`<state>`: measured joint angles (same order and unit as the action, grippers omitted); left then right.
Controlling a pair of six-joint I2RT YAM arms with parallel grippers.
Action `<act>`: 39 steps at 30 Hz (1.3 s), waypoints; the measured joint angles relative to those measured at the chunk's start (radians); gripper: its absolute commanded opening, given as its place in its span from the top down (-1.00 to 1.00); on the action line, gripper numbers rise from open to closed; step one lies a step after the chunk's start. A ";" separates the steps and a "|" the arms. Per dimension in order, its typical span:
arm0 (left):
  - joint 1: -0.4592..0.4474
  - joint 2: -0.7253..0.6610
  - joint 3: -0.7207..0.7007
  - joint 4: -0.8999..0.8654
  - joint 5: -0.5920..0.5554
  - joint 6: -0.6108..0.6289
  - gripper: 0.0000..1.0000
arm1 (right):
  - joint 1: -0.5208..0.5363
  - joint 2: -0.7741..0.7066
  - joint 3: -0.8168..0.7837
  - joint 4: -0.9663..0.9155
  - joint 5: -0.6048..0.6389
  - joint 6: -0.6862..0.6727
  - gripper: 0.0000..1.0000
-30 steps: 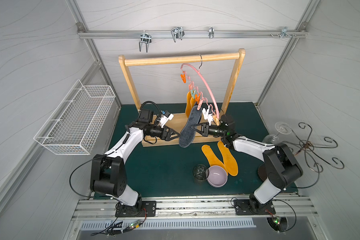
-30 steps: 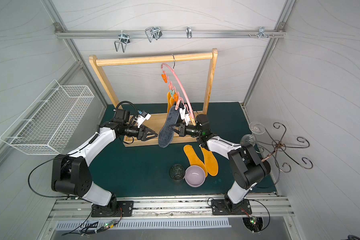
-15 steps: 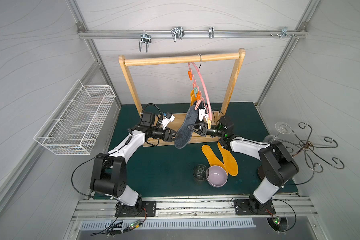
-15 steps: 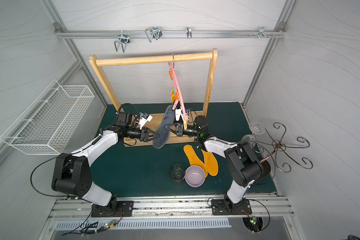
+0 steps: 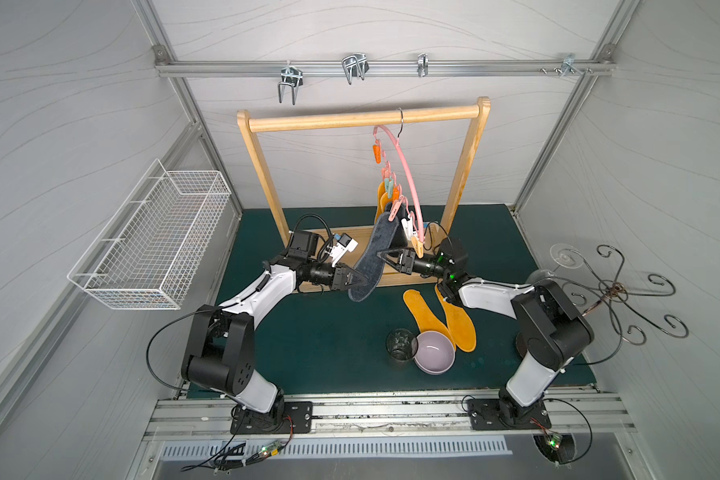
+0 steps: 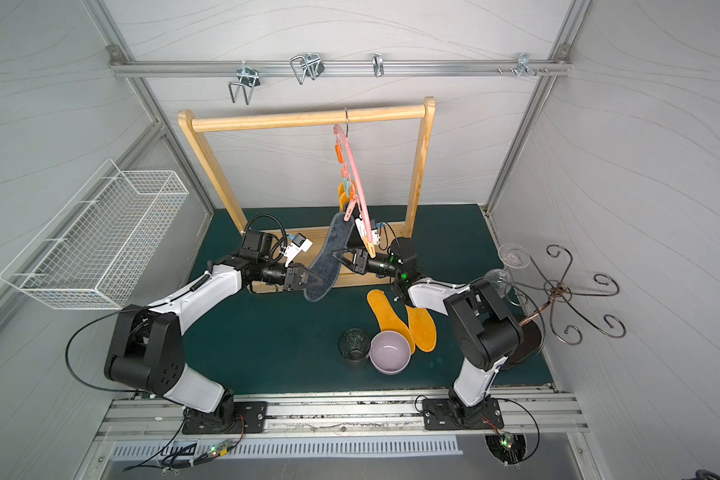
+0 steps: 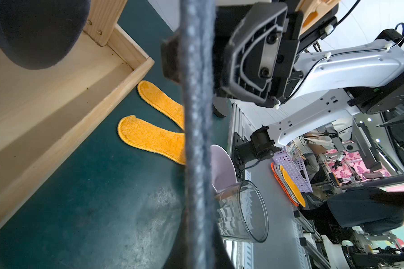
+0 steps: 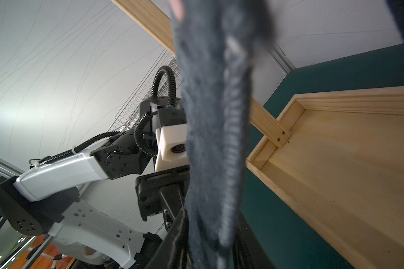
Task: Take the shoe insoles off the hanger
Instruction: Remove the insole from the hanger.
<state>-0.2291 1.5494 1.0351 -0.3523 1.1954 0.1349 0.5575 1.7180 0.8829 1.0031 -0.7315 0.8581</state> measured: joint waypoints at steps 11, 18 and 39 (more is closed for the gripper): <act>0.000 0.000 -0.028 0.066 0.025 -0.035 1.00 | -0.055 0.114 0.014 0.203 0.019 0.174 0.16; 0.000 0.000 -0.046 0.097 0.024 -0.056 1.00 | -0.062 0.114 0.022 0.246 0.021 0.138 0.04; 0.000 -0.034 -0.077 0.143 0.024 -0.085 1.00 | -0.098 0.114 0.166 0.263 0.025 -0.057 -0.03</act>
<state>-0.2291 1.5154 0.9581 -0.2096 1.2194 0.0498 0.4595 1.8320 1.0485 1.2663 -0.7067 0.8013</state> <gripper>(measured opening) 0.077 0.518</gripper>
